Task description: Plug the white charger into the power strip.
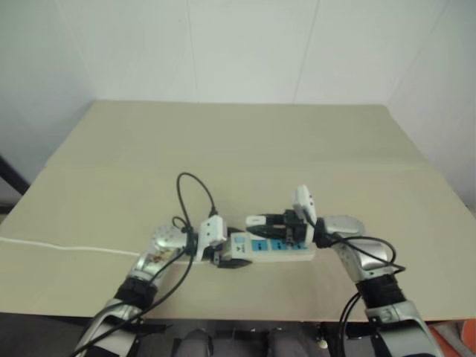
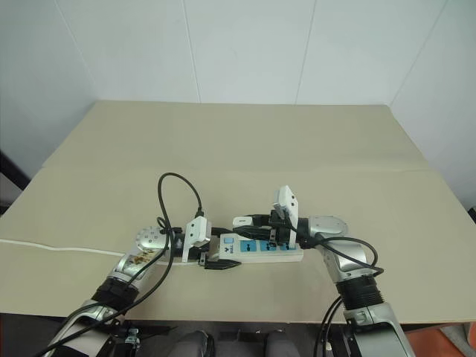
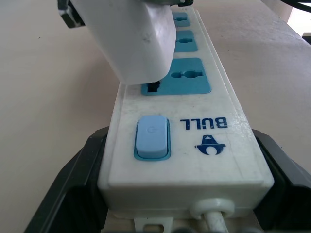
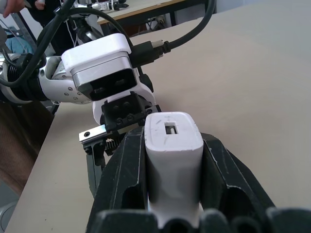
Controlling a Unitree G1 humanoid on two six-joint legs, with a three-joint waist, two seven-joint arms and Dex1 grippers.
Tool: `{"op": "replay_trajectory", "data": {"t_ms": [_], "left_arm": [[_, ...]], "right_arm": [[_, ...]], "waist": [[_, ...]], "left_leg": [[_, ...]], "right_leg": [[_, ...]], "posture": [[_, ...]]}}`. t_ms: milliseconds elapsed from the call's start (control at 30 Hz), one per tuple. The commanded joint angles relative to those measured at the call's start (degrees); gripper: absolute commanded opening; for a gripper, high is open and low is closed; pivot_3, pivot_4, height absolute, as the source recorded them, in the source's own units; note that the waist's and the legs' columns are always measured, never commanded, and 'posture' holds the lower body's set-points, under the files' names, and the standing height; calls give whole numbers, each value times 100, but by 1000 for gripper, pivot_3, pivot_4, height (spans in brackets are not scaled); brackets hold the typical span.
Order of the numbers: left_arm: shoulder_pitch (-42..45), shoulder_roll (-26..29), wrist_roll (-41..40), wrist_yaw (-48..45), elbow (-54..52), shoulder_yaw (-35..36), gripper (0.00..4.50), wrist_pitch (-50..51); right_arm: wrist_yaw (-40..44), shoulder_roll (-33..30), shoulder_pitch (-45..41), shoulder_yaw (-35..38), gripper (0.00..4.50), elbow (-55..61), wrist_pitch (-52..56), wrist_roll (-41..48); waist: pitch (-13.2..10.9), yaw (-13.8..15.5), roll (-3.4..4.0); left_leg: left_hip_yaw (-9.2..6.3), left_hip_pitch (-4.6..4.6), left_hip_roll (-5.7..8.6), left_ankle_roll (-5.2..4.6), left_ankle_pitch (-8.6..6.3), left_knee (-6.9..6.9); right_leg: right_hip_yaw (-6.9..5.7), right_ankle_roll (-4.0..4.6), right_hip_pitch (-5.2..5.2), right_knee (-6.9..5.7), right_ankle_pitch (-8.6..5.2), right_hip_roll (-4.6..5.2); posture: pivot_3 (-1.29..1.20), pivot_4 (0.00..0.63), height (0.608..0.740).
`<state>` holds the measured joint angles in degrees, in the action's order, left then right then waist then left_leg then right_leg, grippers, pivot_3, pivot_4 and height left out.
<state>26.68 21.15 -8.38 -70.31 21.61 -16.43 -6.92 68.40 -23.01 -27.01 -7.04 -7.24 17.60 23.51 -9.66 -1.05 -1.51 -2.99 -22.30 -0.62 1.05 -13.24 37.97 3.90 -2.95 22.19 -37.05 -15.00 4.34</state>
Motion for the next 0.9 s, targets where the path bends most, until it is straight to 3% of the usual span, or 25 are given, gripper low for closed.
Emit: {"op": "replay_trajectory", "data": {"t_ms": [33,567,900], "left_arm": [[-119,46,110,-97,-4,-162,3341,126],[-107,99,103,-147,9,-148,3341,135],[-127,159,87,-182,-16,-125,3341,154]], "right_arm": [[37,11,-3,-60,1166,162,-159,-31],[222,-24,204,-44,1166,-247,-1198,-273],[385,-271,106,-34,1166,-1084,-1428,-456]], "waist": [[0,0,0],[0,-2,0],[0,7,0]], "left_leg": [[0,0,0,0,0,0],[1,1,-1,0,0,0],[1,3,-1,0,0,-2]], "right_leg": [[0,0,0,0,0,0],[0,0,0,0,0,-1],[0,0,-4,3,0,0]], "posture": [[0,150,740],[0,150,740],[0,150,740]]}}
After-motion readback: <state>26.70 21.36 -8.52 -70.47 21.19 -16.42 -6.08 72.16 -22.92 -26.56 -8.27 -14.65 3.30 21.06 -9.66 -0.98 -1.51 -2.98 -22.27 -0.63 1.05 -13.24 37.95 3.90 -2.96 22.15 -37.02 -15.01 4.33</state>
